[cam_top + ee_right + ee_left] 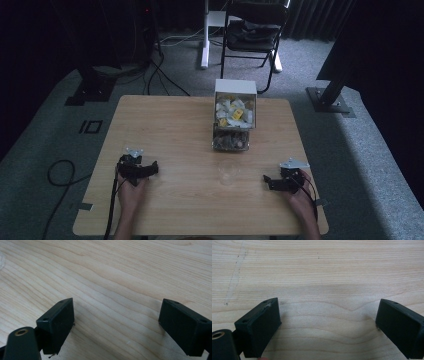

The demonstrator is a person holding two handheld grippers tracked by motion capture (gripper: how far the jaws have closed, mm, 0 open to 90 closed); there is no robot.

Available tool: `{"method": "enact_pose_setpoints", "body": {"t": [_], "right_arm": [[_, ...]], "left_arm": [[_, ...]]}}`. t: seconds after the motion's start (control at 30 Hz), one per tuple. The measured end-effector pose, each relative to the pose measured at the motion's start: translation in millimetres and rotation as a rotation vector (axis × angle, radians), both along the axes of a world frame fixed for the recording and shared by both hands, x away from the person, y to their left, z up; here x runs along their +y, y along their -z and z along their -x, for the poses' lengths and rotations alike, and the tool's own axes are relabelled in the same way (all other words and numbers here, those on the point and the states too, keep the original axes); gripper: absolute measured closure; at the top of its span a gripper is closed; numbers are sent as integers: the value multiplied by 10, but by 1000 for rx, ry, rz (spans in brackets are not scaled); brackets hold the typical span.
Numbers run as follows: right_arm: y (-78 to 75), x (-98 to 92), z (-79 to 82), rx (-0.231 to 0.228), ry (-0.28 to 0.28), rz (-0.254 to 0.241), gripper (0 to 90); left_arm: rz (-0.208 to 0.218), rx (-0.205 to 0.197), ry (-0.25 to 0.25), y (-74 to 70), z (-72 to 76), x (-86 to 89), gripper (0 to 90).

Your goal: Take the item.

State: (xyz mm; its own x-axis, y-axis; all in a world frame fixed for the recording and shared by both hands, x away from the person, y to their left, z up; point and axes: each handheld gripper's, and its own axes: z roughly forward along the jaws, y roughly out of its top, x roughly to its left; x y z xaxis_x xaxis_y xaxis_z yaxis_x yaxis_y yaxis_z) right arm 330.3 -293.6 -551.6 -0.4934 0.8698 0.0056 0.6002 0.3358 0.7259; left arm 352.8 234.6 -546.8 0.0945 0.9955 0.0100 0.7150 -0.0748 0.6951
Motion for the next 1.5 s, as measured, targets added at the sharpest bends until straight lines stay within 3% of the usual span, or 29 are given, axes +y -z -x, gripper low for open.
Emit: {"method": "enact_pose_setpoints", "body": {"t": [0.7,0.8,0.83,0.93,1.13,1.5], "right_arm": [[0,5,4,-1,2,0,136],[-16,5,18,-2,10,-3,228],[-33,6,20,6,9,-27,254],[-57,14,26,-5,10,-39,284],[-175,65,80,-49,0,-73,421],[-341,228,71,-88,-44,-81,509]], "left_arm": [[-2,-1,31,0,41,-3,70],[-1,-1,31,0,42,-5,70],[-1,-1,30,0,43,-6,70],[0,-2,29,1,44,-8,70],[0,-2,29,0,44,-8,70],[0,-2,29,1,44,-8,70]]}}
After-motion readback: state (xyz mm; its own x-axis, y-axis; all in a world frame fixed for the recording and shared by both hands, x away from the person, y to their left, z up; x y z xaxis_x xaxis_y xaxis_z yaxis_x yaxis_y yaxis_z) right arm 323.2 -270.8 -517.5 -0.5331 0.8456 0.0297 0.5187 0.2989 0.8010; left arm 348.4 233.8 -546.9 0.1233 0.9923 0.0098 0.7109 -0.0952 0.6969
